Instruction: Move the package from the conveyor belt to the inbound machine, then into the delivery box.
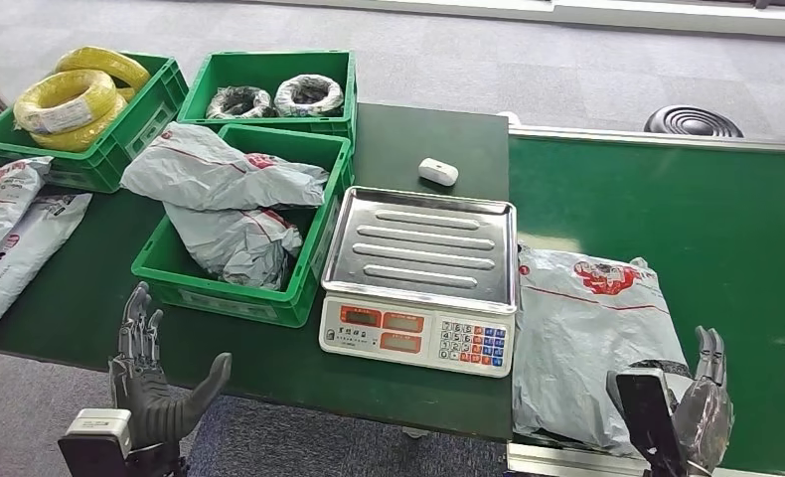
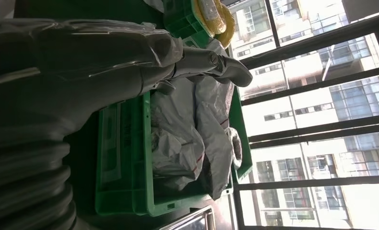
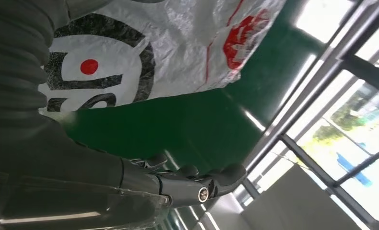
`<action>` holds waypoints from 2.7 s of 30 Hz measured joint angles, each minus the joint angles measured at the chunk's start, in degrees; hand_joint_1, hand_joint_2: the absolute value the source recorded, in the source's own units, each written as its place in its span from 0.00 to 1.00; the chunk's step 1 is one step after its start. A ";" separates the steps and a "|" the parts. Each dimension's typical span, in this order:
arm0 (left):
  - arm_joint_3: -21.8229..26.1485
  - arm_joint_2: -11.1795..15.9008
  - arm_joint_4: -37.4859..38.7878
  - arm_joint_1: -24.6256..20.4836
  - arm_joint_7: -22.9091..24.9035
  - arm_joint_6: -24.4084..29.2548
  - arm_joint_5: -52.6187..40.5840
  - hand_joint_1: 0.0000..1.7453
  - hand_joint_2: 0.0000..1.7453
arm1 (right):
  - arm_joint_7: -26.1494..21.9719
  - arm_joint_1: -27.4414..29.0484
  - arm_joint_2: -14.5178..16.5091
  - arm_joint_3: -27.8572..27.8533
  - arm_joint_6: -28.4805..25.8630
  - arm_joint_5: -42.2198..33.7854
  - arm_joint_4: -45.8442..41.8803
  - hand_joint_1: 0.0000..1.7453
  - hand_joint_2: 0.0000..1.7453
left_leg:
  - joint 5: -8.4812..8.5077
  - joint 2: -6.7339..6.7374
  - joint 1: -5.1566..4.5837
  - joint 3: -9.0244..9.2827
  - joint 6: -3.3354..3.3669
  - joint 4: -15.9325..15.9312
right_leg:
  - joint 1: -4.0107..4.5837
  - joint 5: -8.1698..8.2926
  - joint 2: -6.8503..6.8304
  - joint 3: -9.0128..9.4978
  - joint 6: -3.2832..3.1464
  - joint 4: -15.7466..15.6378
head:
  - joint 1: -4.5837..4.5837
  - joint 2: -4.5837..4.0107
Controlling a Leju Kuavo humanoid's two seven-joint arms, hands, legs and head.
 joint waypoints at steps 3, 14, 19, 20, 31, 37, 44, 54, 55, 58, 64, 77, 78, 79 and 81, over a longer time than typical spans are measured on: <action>-0.58 0.42 0.47 -1.29 -0.01 -0.28 0.69 0.00 1.00 | 2.59 -4.94 -2.57 -2.76 3.16 0.36 7.29 0.00 1.00 | 0.01 0.00 -0.01 0.05 0.01 0.01 | -0.01 0.04 0.00 0.05 0.00 0.00 | -0.01 0.00; -1.76 1.24 3.00 -5.93 -0.45 -1.70 2.34 0.00 1.00 | 0.07 -21.88 -11.08 -4.80 18.96 -1.11 40.31 0.02 1.00 | 0.05 -0.03 0.01 0.07 0.03 0.02 | 0.02 0.08 -0.05 0.06 -0.02 0.00 | -0.01 0.00; -1.75 1.24 3.26 -6.53 -0.43 -1.66 2.00 0.00 1.00 | 3.50 -27.92 -12.61 -3.30 20.92 2.34 50.57 0.14 1.00 | 0.03 0.18 0.02 0.25 0.03 0.02 | 0.04 0.08 0.11 0.15 -0.02 0.00 | -0.01 0.00; -1.75 1.24 3.27 -6.59 -0.43 -1.63 1.93 0.00 1.00 | 3.81 -28.97 -12.79 -3.00 21.10 2.67 51.99 0.32 1.00 | 0.02 0.22 0.02 0.32 0.03 0.02 | 0.04 0.08 0.14 0.21 -0.02 -0.01 | 0.00 0.00; -1.48 1.23 2.72 -6.34 0.13 -0.96 1.54 0.00 1.00 | 5.81 -36.09 -14.24 -0.83 20.97 3.81 58.78 1.00 1.00 | 0.07 0.27 0.00 0.78 0.21 0.06 | 0.00 0.31 0.21 0.82 0.08 -0.12 | 0.01 0.00; -1.36 1.21 2.20 -5.75 0.16 -0.57 1.07 0.00 1.00 | 3.97 -36.59 -14.16 -0.83 17.58 1.63 58.78 1.00 1.00 | 0.15 0.13 0.01 0.64 0.20 0.07 | 0.02 0.34 0.15 0.73 0.10 -0.09 | 0.01 0.00; -0.99 0.46 0.13 -4.61 -1.75 2.91 0.31 0.00 1.00 | -9.37 -35.26 -12.12 -5.03 -3.84 -23.92 31.53 1.00 1.00 | 0.24 -0.19 0.00 -0.03 0.17 0.08 | 0.01 0.31 -0.19 0.08 0.10 -0.04 | -0.01 0.00; -1.61 -0.19 0.13 -5.47 -2.25 3.38 -0.53 0.00 1.00 | -16.92 -29.94 -9.03 -5.94 -17.44 -28.15 5.88 1.00 1.00 | 0.22 -0.17 0.00 -0.09 0.17 0.07 | 0.01 0.29 -0.19 0.00 0.08 -0.05 | -0.01 0.00; -1.61 -0.21 0.13 -5.50 -2.25 3.39 -0.53 0.00 1.00 | -17.11 -29.74 -8.90 -5.94 -17.60 -28.30 5.06 1.00 1.00 | 0.23 -0.17 0.00 -0.08 0.17 0.07 | 0.01 0.29 -0.19 0.01 0.08 -0.05 | -0.01 0.00; -1.66 -0.25 0.14 -5.72 -2.38 3.32 -0.62 0.00 1.00 | -20.61 -29.22 -8.35 -5.81 -18.30 -29.69 2.68 1.00 1.00 | 0.24 -0.19 0.00 -0.09 0.17 0.07 | 0.01 0.30 -0.19 0.03 0.09 -0.05 | -0.01 0.00; -1.60 0.11 0.16 -8.78 -2.97 3.31 -1.26 0.00 1.00 | -10.86 -33.10 -6.66 3.38 -1.56 -23.02 -1.05 1.00 1.00 | 0.26 0.17 0.02 -0.12 0.13 0.04 | 0.03 0.34 0.11 0.01 0.03 0.01 | -0.03 0.00; 0.33 0.83 1.40 -17.00 -1.28 1.41 -1.52 0.00 1.00 | -2.59 -57.66 -0.89 23.83 26.27 -15.38 47.86 1.00 1.00 | 0.75 -0.37 0.04 -0.33 0.04 0.06 | 0.05 0.57 -0.34 -0.19 0.01 0.07 | -0.01 0.00; 0.45 0.83 1.43 -17.17 -1.16 1.32 -1.59 0.00 1.00 | -2.56 -58.35 -0.13 24.61 26.44 -14.95 50.16 0.97 1.00 | 0.74 -0.39 0.04 -0.36 0.04 0.06 | 0.05 0.57 -0.37 -0.23 0.01 0.07 | -0.02 0.00; 0.56 0.83 1.45 -17.26 -1.07 1.28 -1.69 0.00 1.00 | -2.56 -58.96 0.54 25.30 26.72 -14.56 52.16 0.93 1.00 | 0.74 -0.41 0.04 -0.41 0.04 0.06 | 0.05 0.57 -0.39 -0.27 0.01 0.07 | -0.01 0.00; 0.87 0.81 1.46 -17.31 -0.90 1.21 -2.03 0.00 1.00 | -2.52 -60.05 1.68 26.54 27.26 -13.44 55.54 0.43 1.00 | 0.74 -0.42 0.04 -0.48 0.04 0.06 | 0.05 0.56 -0.41 -0.33 0.01 0.07 | -0.01 0.00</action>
